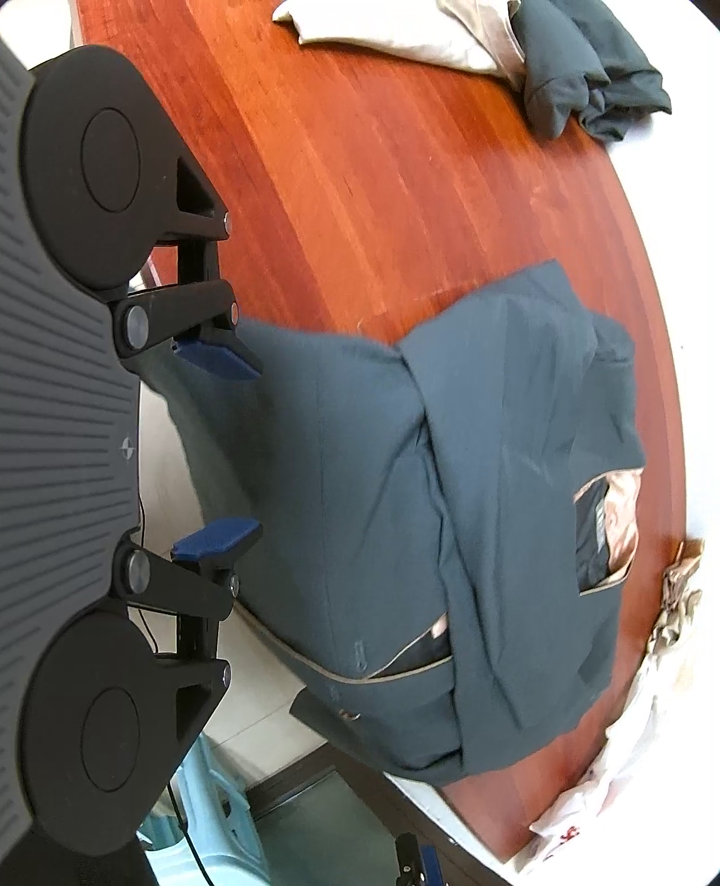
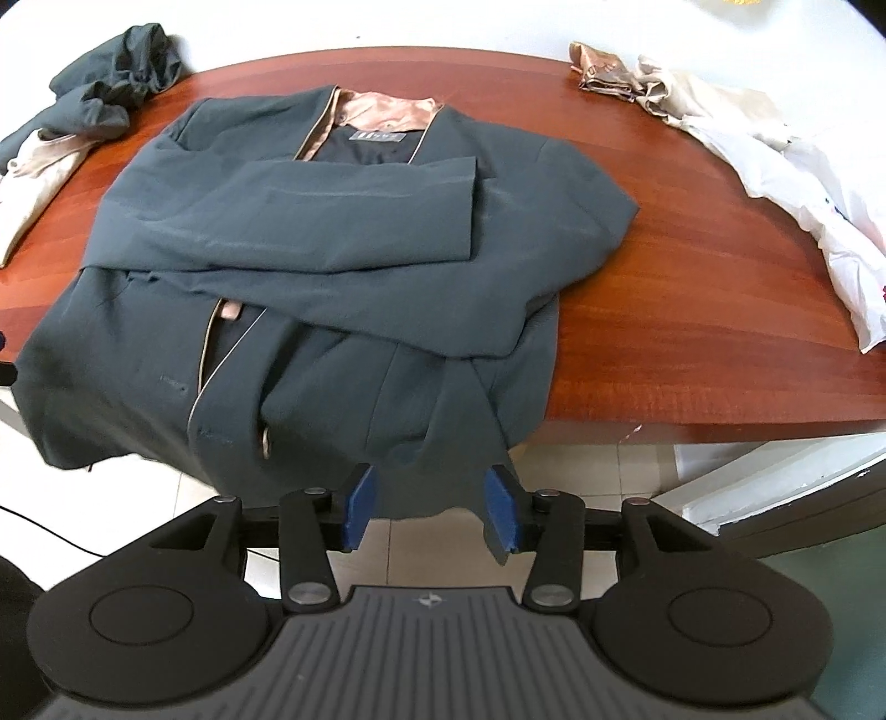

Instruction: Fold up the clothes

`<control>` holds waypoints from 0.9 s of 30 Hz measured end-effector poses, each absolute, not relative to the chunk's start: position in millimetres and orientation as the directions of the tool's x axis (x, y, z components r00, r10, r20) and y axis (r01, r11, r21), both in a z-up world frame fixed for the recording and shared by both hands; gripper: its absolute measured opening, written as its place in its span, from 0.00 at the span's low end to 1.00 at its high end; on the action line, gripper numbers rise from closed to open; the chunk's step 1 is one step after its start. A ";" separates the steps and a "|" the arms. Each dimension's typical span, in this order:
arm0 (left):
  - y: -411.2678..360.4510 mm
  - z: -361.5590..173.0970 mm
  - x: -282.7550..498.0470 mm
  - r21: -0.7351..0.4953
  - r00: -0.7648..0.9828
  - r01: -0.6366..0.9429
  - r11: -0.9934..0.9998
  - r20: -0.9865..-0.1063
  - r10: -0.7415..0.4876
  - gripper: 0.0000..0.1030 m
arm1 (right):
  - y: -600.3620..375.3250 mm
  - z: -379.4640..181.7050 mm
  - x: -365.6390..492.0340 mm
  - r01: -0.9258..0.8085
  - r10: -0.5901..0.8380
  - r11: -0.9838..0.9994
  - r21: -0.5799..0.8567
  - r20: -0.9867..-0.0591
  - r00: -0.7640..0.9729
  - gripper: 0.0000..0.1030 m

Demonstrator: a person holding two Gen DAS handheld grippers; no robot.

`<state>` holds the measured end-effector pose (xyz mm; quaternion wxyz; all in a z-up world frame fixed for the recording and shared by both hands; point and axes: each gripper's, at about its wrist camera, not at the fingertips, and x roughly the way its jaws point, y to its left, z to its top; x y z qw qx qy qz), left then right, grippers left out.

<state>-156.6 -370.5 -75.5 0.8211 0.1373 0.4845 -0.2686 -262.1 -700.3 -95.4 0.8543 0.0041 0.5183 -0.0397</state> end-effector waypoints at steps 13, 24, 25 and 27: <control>-414.7 -61.8 -127.2 -0.031 0.409 0.605 0.796 -0.846 -0.343 0.58 | -722.5 -96.1 -213.5 0.055 -0.067 0.997 -0.047 -0.868 0.491 0.53; -512.7 -64.7 -119.7 -0.074 0.392 0.610 0.789 -0.837 -0.382 0.58 | -774.5 -94.5 -180.1 -0.009 -0.012 1.000 -0.019 -0.865 0.502 0.56; -526.0 -66.1 -120.0 -0.076 0.388 0.616 0.784 -0.837 -0.386 0.58 | -779.1 -94.3 -178.3 -0.012 -0.011 1.000 -0.020 -0.865 0.502 0.56; -543.7 -68.2 -120.5 -0.079 0.382 0.626 0.775 -0.836 -0.394 0.58 | -787.9 -94.0 -176.3 -0.017 -0.005 1.000 -0.016 -0.864 0.504 0.56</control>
